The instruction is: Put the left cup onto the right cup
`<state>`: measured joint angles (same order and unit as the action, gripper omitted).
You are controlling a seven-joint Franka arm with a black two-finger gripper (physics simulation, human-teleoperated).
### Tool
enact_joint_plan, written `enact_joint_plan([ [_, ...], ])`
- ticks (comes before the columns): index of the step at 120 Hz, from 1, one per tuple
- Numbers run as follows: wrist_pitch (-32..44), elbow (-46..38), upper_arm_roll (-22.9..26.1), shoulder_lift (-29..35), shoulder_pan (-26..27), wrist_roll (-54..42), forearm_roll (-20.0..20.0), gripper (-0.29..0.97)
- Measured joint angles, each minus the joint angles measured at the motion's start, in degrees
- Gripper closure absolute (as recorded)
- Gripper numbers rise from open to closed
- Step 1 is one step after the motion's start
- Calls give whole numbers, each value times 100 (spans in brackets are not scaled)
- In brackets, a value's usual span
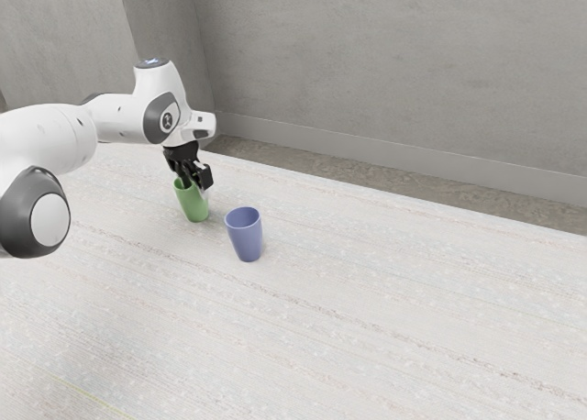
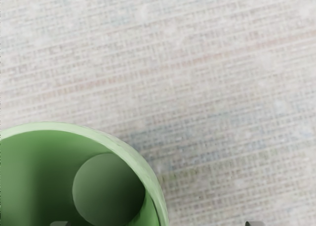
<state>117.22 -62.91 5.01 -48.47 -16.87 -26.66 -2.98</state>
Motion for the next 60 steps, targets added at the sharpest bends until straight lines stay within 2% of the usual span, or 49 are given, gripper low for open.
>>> enact_joint_plan([
  [60,33,109,9,-132,0,-34,0,48],
])
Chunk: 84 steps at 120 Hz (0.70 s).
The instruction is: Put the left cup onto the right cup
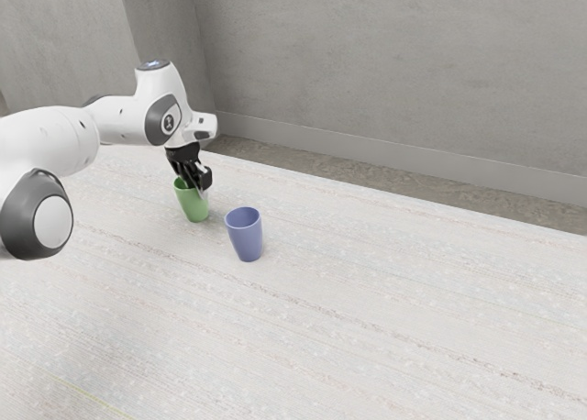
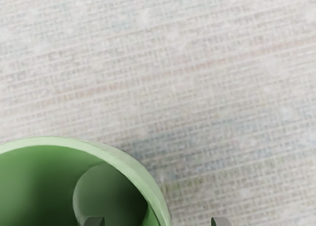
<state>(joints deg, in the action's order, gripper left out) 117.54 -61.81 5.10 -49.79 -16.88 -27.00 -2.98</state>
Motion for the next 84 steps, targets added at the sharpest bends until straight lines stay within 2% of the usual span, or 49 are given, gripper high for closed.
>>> enact_joint_plan([
  [84,36,0,0,-130,-26,-35,8,71],
])
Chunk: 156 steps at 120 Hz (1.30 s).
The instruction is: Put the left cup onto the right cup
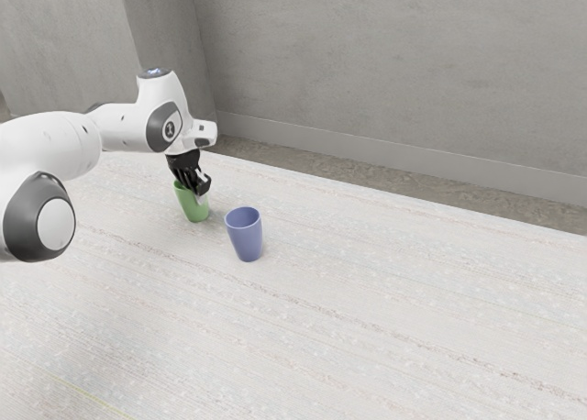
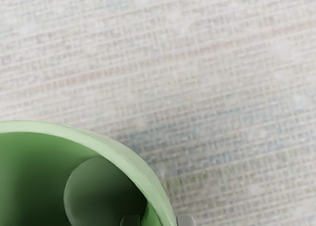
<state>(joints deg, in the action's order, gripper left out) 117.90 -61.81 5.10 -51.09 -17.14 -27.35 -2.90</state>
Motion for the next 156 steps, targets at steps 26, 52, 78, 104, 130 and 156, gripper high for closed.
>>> enact_joint_plan([
  [26,17,2,0,4,0,-5,-7,76],
  [52,98,0,0,3,0,6,-30,78],
  [78,134,-67,-8,83,14,26,-66,78],
  [104,103,-105,-16,256,73,50,-118,78],
  [130,76,-292,-21,496,208,95,-298,78],
  [156,22,-500,-26,798,354,216,-537,79],
])
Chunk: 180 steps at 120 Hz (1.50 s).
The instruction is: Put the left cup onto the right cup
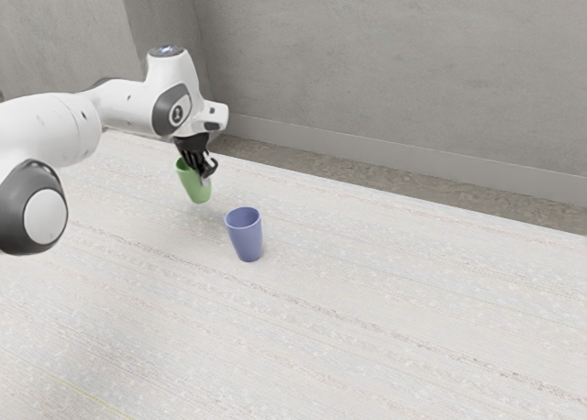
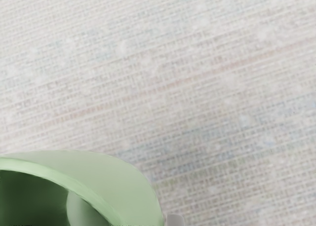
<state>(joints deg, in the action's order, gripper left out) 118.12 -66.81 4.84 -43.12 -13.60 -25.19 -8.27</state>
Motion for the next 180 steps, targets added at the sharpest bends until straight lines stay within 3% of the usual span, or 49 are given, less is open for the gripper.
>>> enact_joint_plan([
  [53,-284,-463,31,731,270,442,-318,79],
  [100,-645,-572,481,1087,349,998,-486,79],
  [135,-795,-1217,682,1527,355,1505,-553,79],
  [180,-848,-1267,1063,1576,355,2119,-809,79],
])
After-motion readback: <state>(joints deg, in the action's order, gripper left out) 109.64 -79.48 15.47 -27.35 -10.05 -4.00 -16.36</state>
